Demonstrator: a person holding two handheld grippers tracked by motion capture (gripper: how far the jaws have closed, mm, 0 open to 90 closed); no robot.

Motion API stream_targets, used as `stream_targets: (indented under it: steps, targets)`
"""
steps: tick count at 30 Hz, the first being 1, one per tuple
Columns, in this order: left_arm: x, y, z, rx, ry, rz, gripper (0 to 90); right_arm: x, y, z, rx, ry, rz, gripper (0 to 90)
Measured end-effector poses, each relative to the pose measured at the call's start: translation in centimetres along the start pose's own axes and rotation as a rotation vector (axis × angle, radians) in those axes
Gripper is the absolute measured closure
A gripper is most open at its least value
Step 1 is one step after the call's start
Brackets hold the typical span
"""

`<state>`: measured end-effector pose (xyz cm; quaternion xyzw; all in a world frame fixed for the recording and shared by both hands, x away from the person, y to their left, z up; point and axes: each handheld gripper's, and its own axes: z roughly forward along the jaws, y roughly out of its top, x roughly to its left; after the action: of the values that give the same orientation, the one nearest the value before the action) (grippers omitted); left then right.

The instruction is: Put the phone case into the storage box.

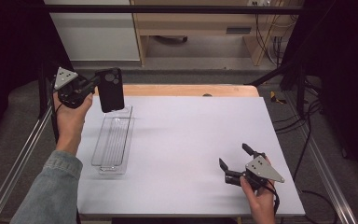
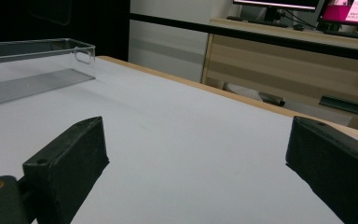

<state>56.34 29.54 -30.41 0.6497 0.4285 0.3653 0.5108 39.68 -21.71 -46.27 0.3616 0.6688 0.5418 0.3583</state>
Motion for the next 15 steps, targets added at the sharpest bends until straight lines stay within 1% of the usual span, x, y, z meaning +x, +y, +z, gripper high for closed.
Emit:
stream_targets:
  steps: [8, 12, 15]
  targets:
    - [0.08, -0.26, 0.15, 0.007, -0.005, 0.002, 83.5, 0.05, 0.01, -0.01, -0.002, 0.003, -0.002, 5.5]
    - [0.17, -0.50, 0.28, 0.014, -0.008, 0.005, 83.5, 0.13, 0.02, 0.04, 0.001, 0.003, -0.010, 5.5]
    - [0.27, -0.69, 0.26, 0.016, -0.007, 0.000, 83.5, 0.12, 0.03, 0.01, -0.001, 0.002, -0.009, 5.5]
